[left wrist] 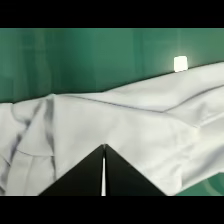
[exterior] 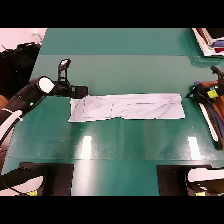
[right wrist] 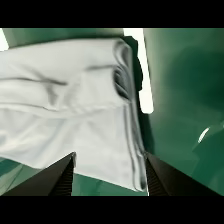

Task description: Fold the shirts.

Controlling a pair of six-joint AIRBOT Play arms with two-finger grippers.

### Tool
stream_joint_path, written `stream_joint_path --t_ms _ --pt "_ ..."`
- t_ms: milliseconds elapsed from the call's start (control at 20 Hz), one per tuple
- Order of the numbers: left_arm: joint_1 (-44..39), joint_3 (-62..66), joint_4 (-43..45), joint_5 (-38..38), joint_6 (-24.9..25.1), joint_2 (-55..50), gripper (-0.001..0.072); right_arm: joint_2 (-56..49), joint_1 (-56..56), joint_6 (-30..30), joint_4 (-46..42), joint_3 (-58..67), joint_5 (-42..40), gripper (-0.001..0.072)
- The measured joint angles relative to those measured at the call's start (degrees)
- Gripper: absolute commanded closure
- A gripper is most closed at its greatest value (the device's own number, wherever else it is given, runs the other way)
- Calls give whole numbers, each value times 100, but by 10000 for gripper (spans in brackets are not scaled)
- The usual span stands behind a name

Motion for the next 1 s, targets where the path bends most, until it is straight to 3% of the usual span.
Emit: stream_joint_path --t_ms 300,450,500,550,600,650,1000 --pt "-660 160 -221 15 7 -260 686 -577 -511 -678 737 -586 22 213" --pt "-957 588 -352 22 4 -704 686 -846 -387 -894 1182 -680 52 283" --pt "-1051 763 -387 13 7 -883 686 -909 -310 -960 1255 -669 48 355" --pt "-1150 962 -415 -4 4 -1086 686 -975 -214 -1008 1318 -640 9 515" --pt "-1248 1145 -457 -15 2 -1287 686 -1025 -118 -1051 1318 -610 -68 585" --pt "-1357 1338 -492 -57 4 -1504 686 -1056 -15 -1108 1320 -560 -116 702" --pt "-1906 2243 -636 -125 2 -2566 686 -621 487 -1255 1858 -72 48 701"
